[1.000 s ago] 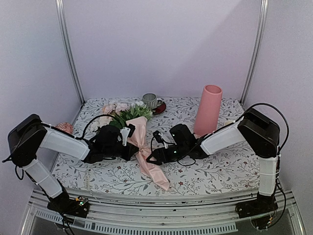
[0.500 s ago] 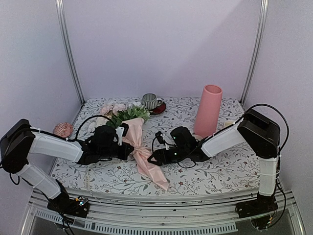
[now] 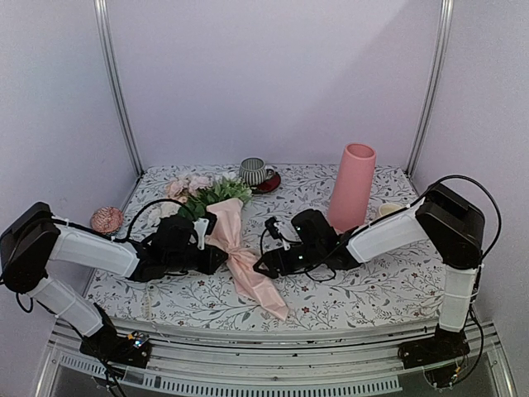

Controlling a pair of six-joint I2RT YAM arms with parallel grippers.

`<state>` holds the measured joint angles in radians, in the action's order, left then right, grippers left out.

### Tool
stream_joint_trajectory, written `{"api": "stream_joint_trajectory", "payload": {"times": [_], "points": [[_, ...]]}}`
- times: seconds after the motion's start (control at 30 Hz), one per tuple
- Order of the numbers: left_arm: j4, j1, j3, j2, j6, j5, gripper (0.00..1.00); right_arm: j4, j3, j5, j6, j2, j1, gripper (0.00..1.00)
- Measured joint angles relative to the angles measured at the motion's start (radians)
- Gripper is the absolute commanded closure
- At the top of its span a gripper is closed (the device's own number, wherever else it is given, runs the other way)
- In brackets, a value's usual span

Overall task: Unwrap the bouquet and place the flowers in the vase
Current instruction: Adjust the ribbon on the folded wrapping paper.

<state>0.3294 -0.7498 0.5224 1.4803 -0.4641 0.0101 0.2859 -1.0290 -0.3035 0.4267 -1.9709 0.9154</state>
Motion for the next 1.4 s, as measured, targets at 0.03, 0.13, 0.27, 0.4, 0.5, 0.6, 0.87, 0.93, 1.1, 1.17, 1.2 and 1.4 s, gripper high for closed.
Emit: {"api": "stream_joint_trajectory", "payload": {"times": [0.03,0.13,0.27,0.4,0.5,0.6,0.87,0.93,1.1,1.17,1.2,1.4], "points": [[0.001,0.000,0.000,0.000,0.002,0.003,0.80,-0.009,-0.007,0.003,-0.016,0.009,0.000,0.25],[0.002,0.000,0.000,0.000,0.008,0.009,0.81,-0.024,-0.040,0.010,-0.061,0.027,0.000,0.27],[0.002,0.000,0.004,0.006,0.020,0.016,0.83,-0.050,-0.102,0.018,-0.114,0.031,-0.002,0.36],[0.002,0.000,0.021,0.037,0.027,0.018,0.83,-0.068,-0.165,0.013,-0.152,0.029,-0.011,0.53],[0.005,0.000,0.027,0.056,0.030,0.019,0.88,-0.080,-0.235,0.001,-0.173,0.008,-0.024,0.65],[0.008,0.000,0.031,0.066,0.031,0.017,0.93,-0.085,-0.289,-0.013,-0.189,-0.027,-0.032,0.69],[0.012,0.000,0.035,0.078,0.034,0.012,1.00,-0.113,-0.360,-0.050,-0.212,-0.135,-0.035,0.69],[0.015,0.000,0.035,0.078,0.034,0.013,1.00,-0.121,-0.366,-0.060,-0.212,-0.153,-0.035,0.69],[0.035,0.000,0.027,0.077,0.032,0.020,1.00,-0.124,-0.369,-0.101,-0.203,-0.180,-0.035,0.70],[0.055,0.000,0.014,0.077,0.025,0.026,1.00,-0.118,-0.360,-0.122,-0.194,-0.184,-0.034,0.70],[0.064,0.000,0.008,0.077,0.022,0.030,1.00,-0.111,-0.350,-0.130,-0.186,-0.184,-0.032,0.70],[0.105,0.000,-0.018,0.077,-0.008,0.040,1.00,-0.048,-0.262,-0.150,-0.149,-0.183,-0.024,0.70]]}}
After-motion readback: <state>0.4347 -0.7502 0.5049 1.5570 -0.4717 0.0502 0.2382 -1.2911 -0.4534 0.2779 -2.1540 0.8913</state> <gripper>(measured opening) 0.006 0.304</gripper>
